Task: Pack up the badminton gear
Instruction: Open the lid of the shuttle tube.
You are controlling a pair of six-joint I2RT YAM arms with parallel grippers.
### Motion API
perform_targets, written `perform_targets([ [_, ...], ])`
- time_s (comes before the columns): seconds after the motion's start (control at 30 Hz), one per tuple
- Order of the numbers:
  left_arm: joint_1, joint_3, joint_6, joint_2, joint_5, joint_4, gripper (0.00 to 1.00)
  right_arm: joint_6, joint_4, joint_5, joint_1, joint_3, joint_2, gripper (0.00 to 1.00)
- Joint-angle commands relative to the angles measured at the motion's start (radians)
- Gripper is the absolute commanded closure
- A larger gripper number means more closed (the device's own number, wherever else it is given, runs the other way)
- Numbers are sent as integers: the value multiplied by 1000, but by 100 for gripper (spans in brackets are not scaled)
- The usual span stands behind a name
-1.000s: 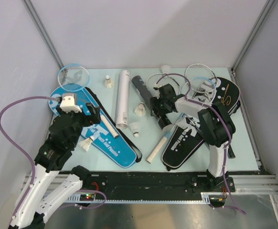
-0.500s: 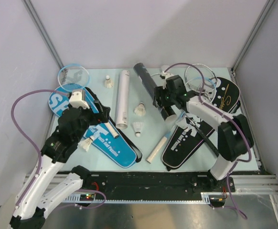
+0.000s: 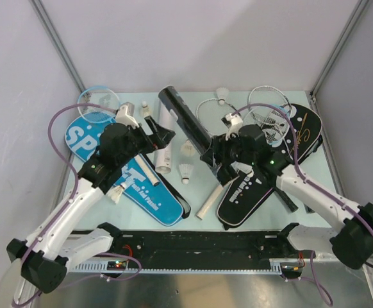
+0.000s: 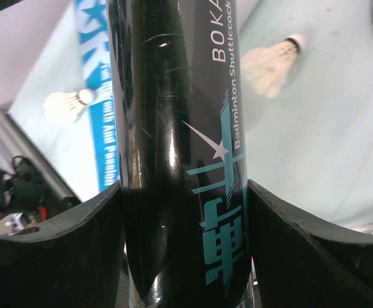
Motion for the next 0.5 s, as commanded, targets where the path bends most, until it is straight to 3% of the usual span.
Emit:
perform_targets([
  [0.0, 1, -4, -131, 32, 141, 257, 0, 71, 214, -102, 46, -60, -114, 57],
  [0.17, 1, -78, -206, 67, 186, 441, 0, 87, 250, -121, 109, -75, -142, 57],
  [0.33, 1, -117, -240, 86, 177, 499, 2, 116, 292, -149, 138, -78, -143, 57],
  [0.47, 0, -162, -300, 67, 145, 531, 14, 134, 308, -152, 147, -78, -130, 53],
])
